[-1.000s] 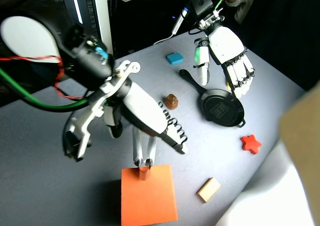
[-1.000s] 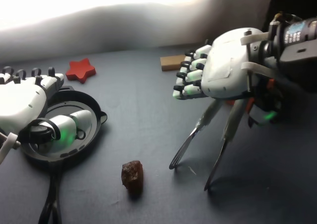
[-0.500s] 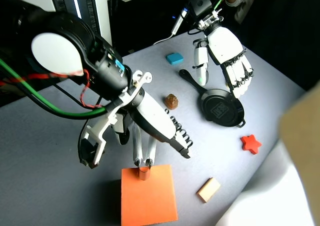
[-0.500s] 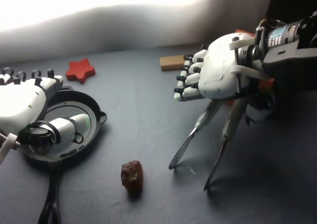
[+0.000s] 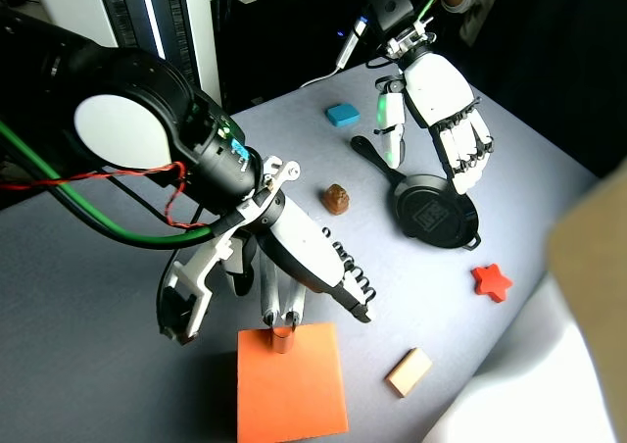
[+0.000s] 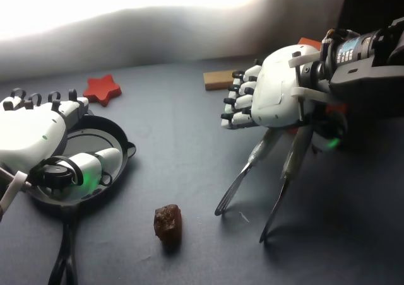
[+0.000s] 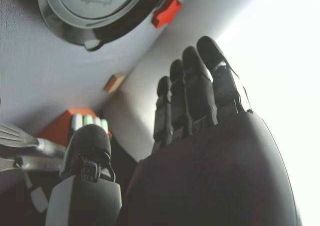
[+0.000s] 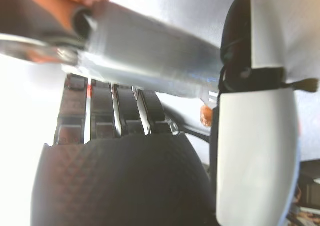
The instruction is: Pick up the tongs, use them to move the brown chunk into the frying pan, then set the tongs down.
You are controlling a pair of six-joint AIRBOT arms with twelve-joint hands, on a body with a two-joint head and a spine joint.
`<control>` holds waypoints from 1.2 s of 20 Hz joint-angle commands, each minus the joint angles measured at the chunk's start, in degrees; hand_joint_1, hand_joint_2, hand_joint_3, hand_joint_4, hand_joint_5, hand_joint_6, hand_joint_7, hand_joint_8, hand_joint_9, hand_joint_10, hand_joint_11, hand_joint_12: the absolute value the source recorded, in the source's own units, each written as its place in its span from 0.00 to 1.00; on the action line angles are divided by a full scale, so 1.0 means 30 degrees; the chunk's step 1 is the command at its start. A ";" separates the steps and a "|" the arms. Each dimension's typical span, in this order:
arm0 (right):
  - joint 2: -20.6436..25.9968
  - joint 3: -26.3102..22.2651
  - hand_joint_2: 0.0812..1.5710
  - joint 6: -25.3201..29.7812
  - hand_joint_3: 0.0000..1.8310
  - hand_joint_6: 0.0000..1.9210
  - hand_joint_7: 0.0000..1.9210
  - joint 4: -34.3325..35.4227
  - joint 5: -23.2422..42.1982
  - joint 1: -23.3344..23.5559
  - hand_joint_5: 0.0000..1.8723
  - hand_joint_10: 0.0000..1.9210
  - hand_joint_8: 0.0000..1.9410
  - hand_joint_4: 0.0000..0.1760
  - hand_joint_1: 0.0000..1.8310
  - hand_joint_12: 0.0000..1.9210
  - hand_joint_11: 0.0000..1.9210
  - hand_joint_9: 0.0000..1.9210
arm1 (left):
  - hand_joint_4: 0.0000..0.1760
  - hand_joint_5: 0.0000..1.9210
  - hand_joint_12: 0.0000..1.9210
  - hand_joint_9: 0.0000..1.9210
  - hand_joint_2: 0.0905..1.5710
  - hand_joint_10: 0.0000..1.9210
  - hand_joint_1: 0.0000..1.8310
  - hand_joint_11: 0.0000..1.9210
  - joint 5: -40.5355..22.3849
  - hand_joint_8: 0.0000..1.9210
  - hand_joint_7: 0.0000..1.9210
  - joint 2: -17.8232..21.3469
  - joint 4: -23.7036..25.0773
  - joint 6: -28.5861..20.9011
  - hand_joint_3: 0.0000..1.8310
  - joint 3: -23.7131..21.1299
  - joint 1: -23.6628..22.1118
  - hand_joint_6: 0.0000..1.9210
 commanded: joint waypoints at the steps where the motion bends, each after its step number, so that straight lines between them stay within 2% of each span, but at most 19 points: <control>1: 0.0081 0.0058 0.54 -0.0206 0.00 0.00 0.00 -0.0259 0.1357 -0.0009 0.00 0.00 0.00 0.00 0.62 0.00 0.00 0.00 | 0.14 0.09 0.38 0.13 0.82 0.00 0.06 0.00 -0.1489 0.00 0.12 0.0073 0.1203 -0.0055 0.00 0.0025 -0.0154 0.00; 4: 0.0027 0.0196 0.53 -0.0206 0.00 0.00 0.01 -0.0259 0.1366 -0.0265 0.00 0.00 0.00 0.00 0.63 0.00 0.00 0.00 | 0.15 0.10 0.39 0.13 0.82 0.00 0.04 0.00 -0.1489 0.00 0.12 0.0073 0.1203 -0.0097 0.00 0.0027 -0.0177 0.00; 8: 0.0016 0.0264 0.55 -0.0189 0.01 0.01 0.02 -0.0259 0.1498 -0.0538 0.02 0.00 0.01 0.00 0.63 0.00 0.00 0.01 | 0.10 0.11 0.40 0.14 0.82 0.00 0.03 0.00 -0.1305 0.00 0.13 0.0073 0.1198 -0.0089 0.00 0.0032 -0.0247 0.00; 11: -0.0070 0.0346 0.55 -0.0128 0.01 0.02 0.05 -0.0257 0.1512 -0.0641 0.04 0.01 0.02 0.00 0.63 0.01 0.01 0.03 | 0.10 0.12 0.40 0.14 0.82 0.00 0.02 0.00 -0.1164 0.00 0.13 0.0073 0.0974 0.0052 0.00 0.0042 -0.0295 0.00; 14: -0.0171 0.0408 0.56 -0.0118 0.01 0.03 0.13 -0.0257 0.1519 -0.0716 0.11 0.04 0.01 0.00 0.62 0.33 0.00 0.09 | 0.10 0.11 0.40 0.14 0.81 0.00 0.01 0.00 -0.1168 0.00 0.14 0.0035 0.0953 0.0048 0.00 0.0048 -0.0305 0.00; 16: -0.0213 0.0448 0.57 -0.0185 0.01 0.06 0.23 -0.0259 0.1557 -0.0735 0.21 0.08 0.04 0.00 0.61 0.58 0.00 0.17 | 0.11 0.11 0.39 0.13 0.81 0.00 0.00 0.00 -0.1168 0.00 0.13 -0.0069 0.0955 -0.0074 0.00 0.0073 -0.0303 0.00; 18: -0.0217 0.0450 0.58 -0.0172 0.01 0.09 0.30 -0.0259 0.1571 -0.0775 0.27 0.12 0.05 0.00 0.61 0.73 0.00 0.23 | 0.12 0.11 0.39 0.13 0.81 0.00 0.02 0.00 -0.1309 0.00 0.13 -0.0179 0.0963 -0.0311 0.00 0.0073 -0.0167 0.00; 21: -0.0217 0.0455 0.63 -0.0175 0.04 0.19 0.40 -0.0259 0.1620 -0.0867 0.34 0.36 0.05 0.00 0.61 0.86 0.00 0.22 | 0.12 0.12 0.40 0.14 0.81 0.00 0.02 0.00 -0.1836 0.00 0.14 -0.0265 0.1037 -0.0311 0.00 -0.0032 -0.0163 0.00; 22: -0.0217 0.0455 0.64 -0.0175 0.05 0.22 0.42 -0.0259 0.1634 -0.0884 0.36 0.40 0.06 0.00 0.61 0.88 0.00 0.23 | 0.11 0.12 0.40 0.14 0.81 0.00 0.01 0.00 -0.1850 0.00 0.14 -0.0265 0.1037 -0.0313 0.00 -0.0052 -0.0167 0.00; 24: -0.0215 0.0455 0.65 -0.0189 0.06 0.24 0.45 -0.0259 0.1662 -0.0897 0.39 0.42 0.07 0.00 0.61 0.88 0.03 0.26 | 0.09 0.12 0.42 0.14 0.82 0.00 0.01 0.00 -0.1850 0.00 0.14 -0.0265 0.1035 -0.0353 0.00 -0.0061 -0.0171 0.00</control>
